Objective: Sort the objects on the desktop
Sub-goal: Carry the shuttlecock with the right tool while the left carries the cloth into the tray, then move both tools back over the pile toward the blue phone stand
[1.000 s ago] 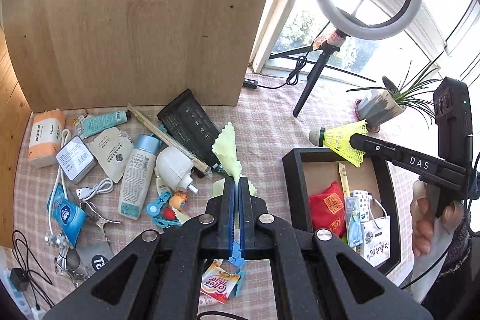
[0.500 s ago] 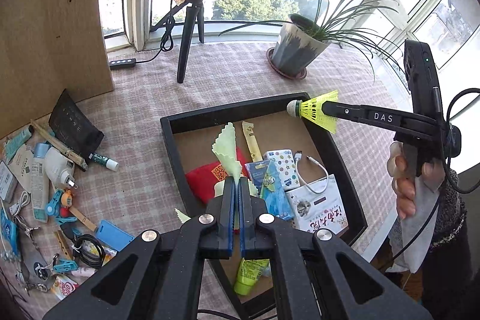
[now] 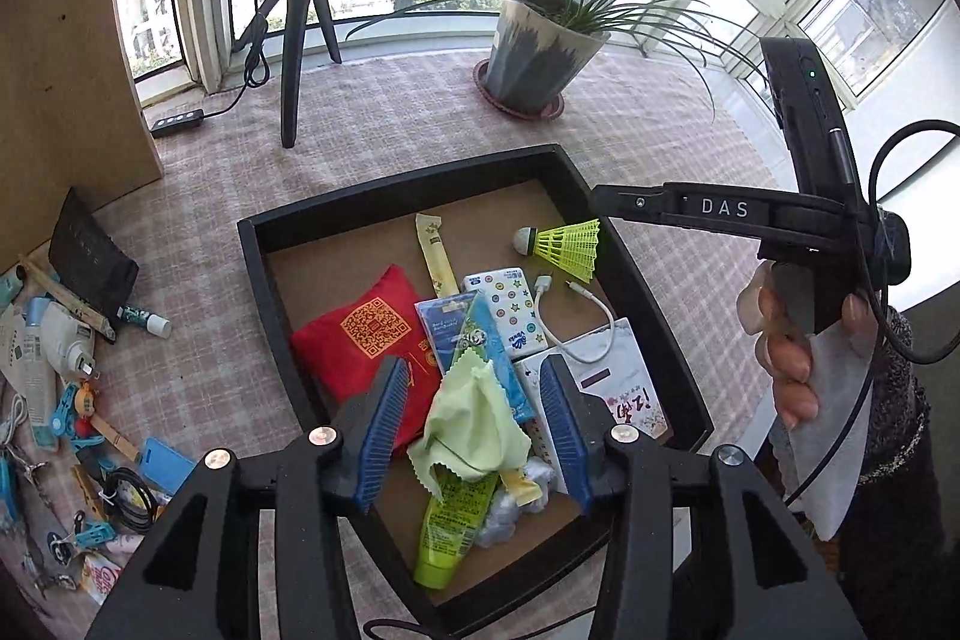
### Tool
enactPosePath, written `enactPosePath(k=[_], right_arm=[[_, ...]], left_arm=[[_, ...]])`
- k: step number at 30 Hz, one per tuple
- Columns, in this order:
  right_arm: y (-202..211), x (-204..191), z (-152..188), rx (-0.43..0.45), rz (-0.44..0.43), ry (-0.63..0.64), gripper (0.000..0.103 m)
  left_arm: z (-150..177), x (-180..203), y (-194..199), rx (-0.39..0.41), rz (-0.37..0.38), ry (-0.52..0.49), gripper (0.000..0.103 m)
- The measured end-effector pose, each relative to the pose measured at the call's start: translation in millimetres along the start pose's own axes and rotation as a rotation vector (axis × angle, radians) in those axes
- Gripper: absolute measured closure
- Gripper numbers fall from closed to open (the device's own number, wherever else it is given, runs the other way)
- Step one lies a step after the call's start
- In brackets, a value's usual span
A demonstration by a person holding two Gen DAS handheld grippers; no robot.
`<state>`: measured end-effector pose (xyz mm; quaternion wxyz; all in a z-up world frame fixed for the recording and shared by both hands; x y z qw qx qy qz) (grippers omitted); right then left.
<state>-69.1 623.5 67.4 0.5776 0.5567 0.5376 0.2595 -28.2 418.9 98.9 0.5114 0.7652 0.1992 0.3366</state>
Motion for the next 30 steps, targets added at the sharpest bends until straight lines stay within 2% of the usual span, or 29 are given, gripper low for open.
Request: enactPosePath(k=[8, 16, 24, 30], right_arm=[[-12.5, -22.4, 7.0, -0.026, -0.009, 0.046, 0.070], [-34.1, -64.0, 18.0, -0.069, -0.023, 0.125, 0.070], [-52.5, -116.8, 31.7, -0.109, -0.044, 0.228, 0.070], [-67.7, -162.1, 55.0, -0.151, -0.071, 0.324, 0.070]], left_arm=[[13.0, -20.0, -0.2, 0.005, -0.030, 0.046, 0.059], [32.4, -67.7, 2.4, 0.003, -0.055, 0.133, 0.059], [57.0, -149.2, 16.0, 0.016, -0.098, 0.276, 0.059], [95.6, -225.4, 35.0, 0.026, -0.135, 0.420, 0.059]])
Point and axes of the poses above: each gripper's, at about its wrist camera, not at the fingertips, and y roughly against the way its jaws point, x to its right, z to its underside, the point moved 10 cm from there along -y, roughly the way its jaws point, and after that the axes turned 9 degrees about -x, right-handed, at the moved point
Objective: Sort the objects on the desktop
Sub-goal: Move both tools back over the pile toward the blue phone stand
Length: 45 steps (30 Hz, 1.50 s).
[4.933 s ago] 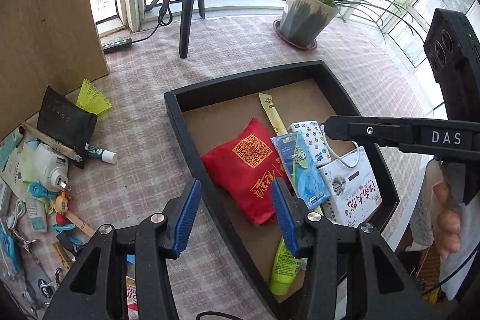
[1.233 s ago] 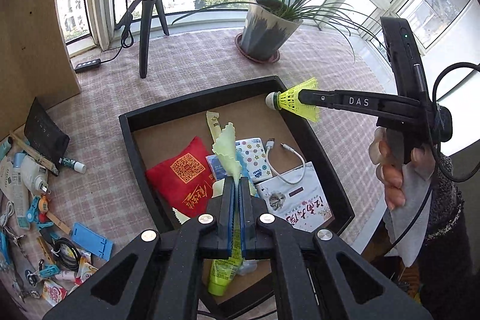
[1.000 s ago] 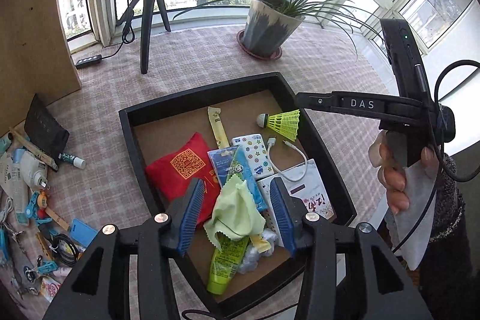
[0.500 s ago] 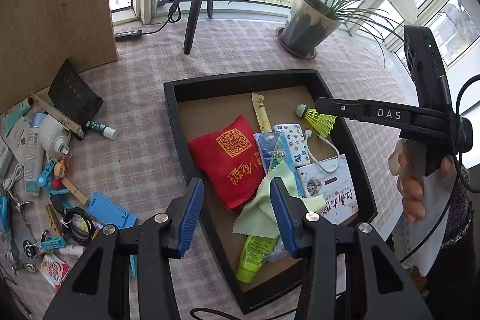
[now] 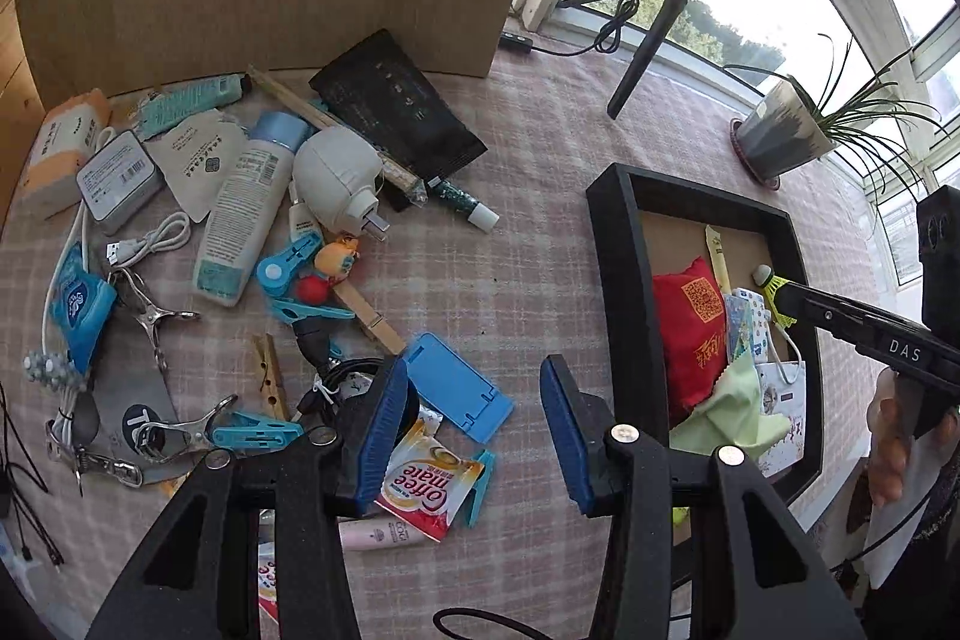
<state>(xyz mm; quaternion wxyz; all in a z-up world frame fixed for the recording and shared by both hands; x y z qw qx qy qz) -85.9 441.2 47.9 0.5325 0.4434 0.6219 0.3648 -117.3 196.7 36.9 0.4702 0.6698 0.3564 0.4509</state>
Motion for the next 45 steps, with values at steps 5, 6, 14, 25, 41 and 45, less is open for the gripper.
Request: enactPosePath(k=[5, 6, 14, 25, 41, 45], right_arm=[[-30.6, -47.1, 9.0, -0.057, 0.018, 0.128, 0.070], [-37.0, -54.5, 10.8, -0.068, 0.023, 0.148, 0.070], [-99.9, -102.7, 25.9, -0.209, 0.036, 0.294, 0.067], [-150.2, -131.1, 22.6, -0.308, 0.060, 0.410, 0.067], [-173.2, -141.6, 16.3, -0.329, 0.153, 0.488, 0.061], [-173.0, -131.4, 10.7, -0.333, 0.192, 0.478, 0.060]], left_arm=[[19.6, -57.2, 6.3, -0.002, -0.020, 0.098, 0.059], [24.7, -64.5, 7.2, -0.002, -0.021, 0.111, 0.059], [69.2, -66.9, -9.4, -0.058, 0.032, 0.149, 0.059], [92.3, -39.3, -59.8, -0.141, 0.131, 0.224, 0.064], [85.7, -41.3, -71.3, -0.144, 0.152, 0.240, 0.067], [84.8, -39.7, -74.8, -0.152, 0.160, 0.240, 0.070]])
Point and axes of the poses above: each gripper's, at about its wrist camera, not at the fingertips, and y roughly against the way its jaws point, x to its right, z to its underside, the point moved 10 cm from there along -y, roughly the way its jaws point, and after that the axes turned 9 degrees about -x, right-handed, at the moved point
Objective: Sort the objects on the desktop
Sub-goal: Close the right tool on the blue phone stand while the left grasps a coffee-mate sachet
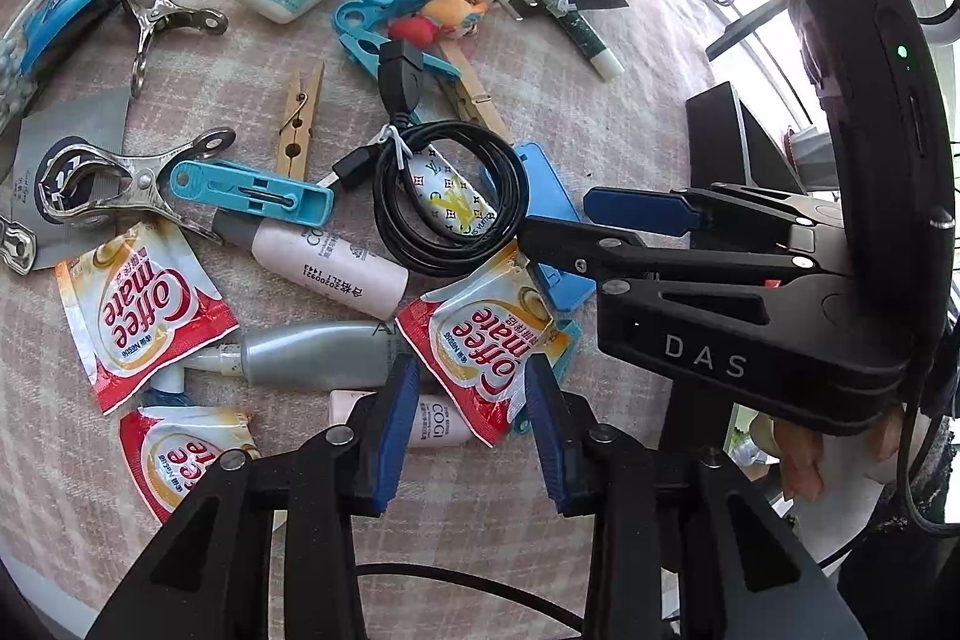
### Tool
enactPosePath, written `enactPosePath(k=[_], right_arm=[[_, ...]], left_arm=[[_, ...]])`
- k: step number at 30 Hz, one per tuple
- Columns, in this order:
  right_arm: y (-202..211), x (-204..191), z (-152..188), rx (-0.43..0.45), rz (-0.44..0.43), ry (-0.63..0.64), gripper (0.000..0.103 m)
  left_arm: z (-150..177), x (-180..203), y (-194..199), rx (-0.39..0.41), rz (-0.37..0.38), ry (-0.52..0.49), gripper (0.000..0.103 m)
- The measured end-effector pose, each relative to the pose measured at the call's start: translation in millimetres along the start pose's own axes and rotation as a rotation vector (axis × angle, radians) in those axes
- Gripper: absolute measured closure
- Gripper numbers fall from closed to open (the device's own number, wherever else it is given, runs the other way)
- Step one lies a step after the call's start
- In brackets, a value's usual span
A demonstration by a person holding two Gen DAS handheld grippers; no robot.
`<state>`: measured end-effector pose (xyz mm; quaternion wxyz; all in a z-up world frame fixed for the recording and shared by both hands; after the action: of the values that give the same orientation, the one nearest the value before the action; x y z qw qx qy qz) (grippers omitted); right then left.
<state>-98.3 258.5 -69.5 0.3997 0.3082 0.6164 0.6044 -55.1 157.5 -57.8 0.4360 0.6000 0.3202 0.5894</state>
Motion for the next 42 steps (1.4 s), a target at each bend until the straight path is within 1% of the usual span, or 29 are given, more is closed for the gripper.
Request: enactPosePath(k=[3, 5, 6, 7, 10, 14, 16, 18, 23, 25, 26, 27, 29, 30, 32, 34, 38, 42], right_arm=[[1.9, 7.4, 2.0, -0.001, 0.003, 0.009, 0.060], [3.5, 10.9, 2.2, 0.000, -0.006, 0.002, 0.060], [4.1, 11.2, 1.9, 0.001, -0.005, -0.001, 0.060], [4.4, 10.2, 1.6, 0.001, 0.004, 0.004, 0.060], [5.6, 3.8, -0.8, 0.007, 0.018, 0.025, 0.058], [9.0, 0.8, -4.8, 0.008, -0.006, 0.020, 0.057], [9.8, -1.4, -4.7, 0.004, -0.010, 0.027, 0.057], [10.3, -3.2, -4.9, 0.005, 0.012, 0.040, 0.057], [12.0, -4.9, -8.2, 0.002, 0.082, 0.069, 0.056], [13.7, -3.2, -8.8, -0.002, 0.112, 0.088, 0.059], [15.2, -0.9, -9.0, 0.000, 0.122, 0.090, 0.065], [16.5, 2.7, -8.9, -0.003, 0.123, 0.085, 0.067], [19.6, 9.0, -8.7, -0.004, 0.103, 0.068, 0.067], [20.8, 14.2, -8.2, -0.003, 0.109, 0.054, 0.067], [24.4, 21.2, -7.1, 0.006, 0.103, 0.034, 0.067], [27.7, 27.9, -5.0, 0.011, 0.095, 0.009, 0.067], [36.3, 40.3, -0.1, 0.019, 0.066, -0.039, 0.068], [56.0, 53.4, 4.6, 0.057, 0.030, -0.085, 0.068]], left_arm=[[-1.8, 2.0, -2.6, -0.003, 0.003, -0.002, 0.070], [-3.3, 3.1, -4.1, -0.002, 0.002, -0.003, 0.074], [-3.2, 3.6, -4.4, -0.004, 0.003, -0.004, 0.079], [-3.6, 4.0, -5.5, -0.006, 0.003, -0.004, 0.082], [-4.5, 6.7, -7.9, -0.010, 0.008, -0.007, 0.083], [-2.6, 4.1, -5.4, -0.006, -0.002, -0.012, 0.083], [-1.8, 0.5, -2.9, -0.003, 0.000, -0.006, 0.088], [-1.1, -3.4, -0.9, 0.001, 0.000, 0.002, 0.090], [-0.1, -4.9, -4.4, -0.013, 0.031, 0.019, 0.089], [-0.4, -1.5, -5.3, -0.011, 0.032, 0.015, 0.089], [-1.5, 1.1, -5.6, -0.007, 0.030, 0.008, 0.089], [-2.0, 2.7, -5.9, -0.005, 0.028, 0.003, 0.089], [-3.5, 6.9, -8.1, -0.002, 0.025, 0.001, 0.091], [-4.2, 8.0, -8.7, -0.001, 0.025, 0.001, 0.095], [-7.5, 10.2, -9.6, 0.009, 0.019, 0.003, 0.096], [-10.4, 12.6, -8.9, 0.021, 0.012, -0.006, 0.099], [-15.7, 15.7, -7.0, 0.037, 0.005, -0.016, 0.102], [-17.4, 16.5, 3.8, 0.060, 0.002, -0.023, 0.103]])
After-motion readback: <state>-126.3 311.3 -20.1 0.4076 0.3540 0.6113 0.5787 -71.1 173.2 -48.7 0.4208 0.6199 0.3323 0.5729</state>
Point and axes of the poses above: each gripper's, at about its wrist camera, not at the fingertips, and y roughly against the way its jaws point, x to its right, z to its underside, the point moved 10 cm from there along -y, roughly the way its jaws point, and after that the axes turned 9 degrees about -x, right-handed, at the moved point
